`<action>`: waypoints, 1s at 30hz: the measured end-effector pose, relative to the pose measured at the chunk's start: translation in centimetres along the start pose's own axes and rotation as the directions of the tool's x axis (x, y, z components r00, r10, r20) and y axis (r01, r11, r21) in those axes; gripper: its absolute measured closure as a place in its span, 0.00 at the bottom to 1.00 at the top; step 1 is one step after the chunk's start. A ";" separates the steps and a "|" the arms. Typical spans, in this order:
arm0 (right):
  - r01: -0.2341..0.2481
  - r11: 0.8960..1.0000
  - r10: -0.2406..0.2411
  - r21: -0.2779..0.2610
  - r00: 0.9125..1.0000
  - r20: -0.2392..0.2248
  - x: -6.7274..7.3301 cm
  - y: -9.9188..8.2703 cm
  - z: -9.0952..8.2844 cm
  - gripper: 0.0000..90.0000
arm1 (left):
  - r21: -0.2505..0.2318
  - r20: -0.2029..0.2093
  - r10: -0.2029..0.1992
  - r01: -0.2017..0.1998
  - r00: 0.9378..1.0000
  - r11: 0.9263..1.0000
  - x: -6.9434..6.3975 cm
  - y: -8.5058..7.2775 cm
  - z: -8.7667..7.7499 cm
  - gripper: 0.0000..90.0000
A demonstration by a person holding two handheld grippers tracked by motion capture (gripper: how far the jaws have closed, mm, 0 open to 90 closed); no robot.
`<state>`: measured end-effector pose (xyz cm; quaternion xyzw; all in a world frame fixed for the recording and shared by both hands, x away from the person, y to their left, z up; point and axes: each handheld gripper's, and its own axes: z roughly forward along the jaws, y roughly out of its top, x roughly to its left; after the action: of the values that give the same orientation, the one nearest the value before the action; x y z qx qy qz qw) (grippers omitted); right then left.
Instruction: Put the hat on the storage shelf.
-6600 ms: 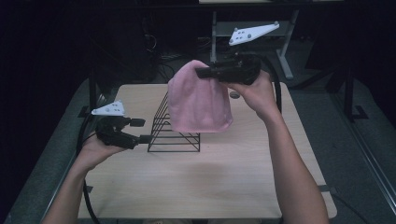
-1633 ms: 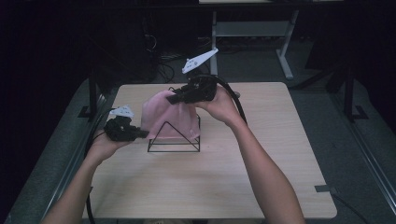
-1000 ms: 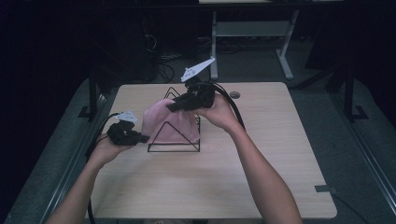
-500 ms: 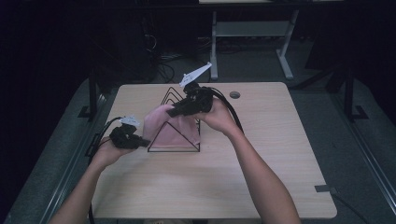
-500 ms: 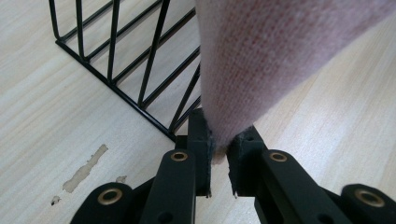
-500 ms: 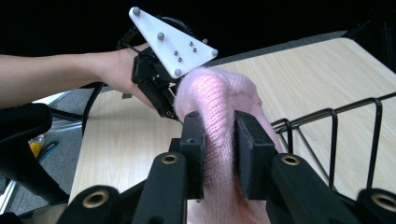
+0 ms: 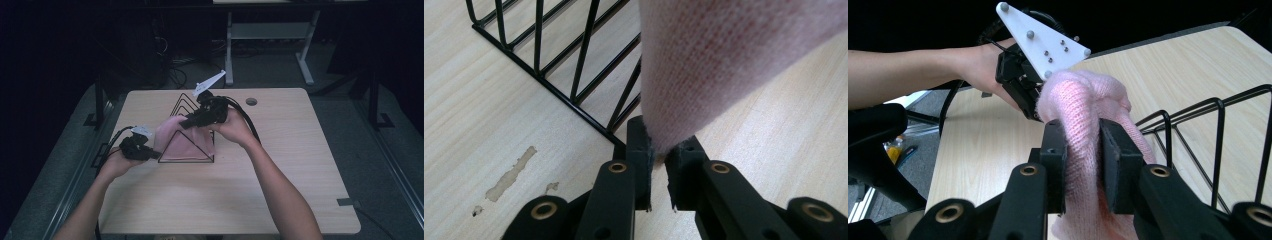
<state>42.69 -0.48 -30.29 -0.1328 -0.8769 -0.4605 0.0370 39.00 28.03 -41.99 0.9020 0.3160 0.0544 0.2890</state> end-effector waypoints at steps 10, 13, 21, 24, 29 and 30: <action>0.004 1.000 -0.004 0.030 1.000 -0.005 -0.1 -0.3 0.7 0.75 | 0.029 -0.001 -0.021 0.021 1.000 0.999 0.5 -0.2 0.9 0.93; -0.007 1.000 0.008 0.022 1.000 -0.007 -0.1 -0.7 0.6 0.72 | 0.043 -0.002 -0.020 0.020 1.000 0.999 0.6 -0.2 1.0 0.93; -0.014 1.000 0.015 0.012 1.000 -0.014 -0.3 -1.4 0.1 0.72 | 0.079 -0.014 -0.007 0.008 1.000 0.997 0.5 -0.2 1.5 0.93; -0.017 1.000 0.017 0.010 1.000 -0.012 -0.4 -1.5 0.2 0.74 | 0.076 -0.007 -0.009 0.009 1.000 0.997 0.6 -0.2 1.5 0.92; -0.016 1.000 0.016 0.022 1.000 -0.014 -0.3 -1.5 0.6 0.79 | 0.087 -0.012 0.004 -0.002 1.000 0.996 0.8 -0.3 1.5 0.92; -0.013 1.000 0.014 0.021 1.000 -0.012 -0.3 -1.5 0.6 0.79 | 0.088 -0.012 0.005 -0.004 1.000 0.996 0.8 -0.3 1.5 0.92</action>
<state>42.62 -0.86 -31.92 -0.1355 -0.8804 -0.4520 0.0468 39.89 27.96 -43.42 0.9142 0.3179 0.0463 0.2470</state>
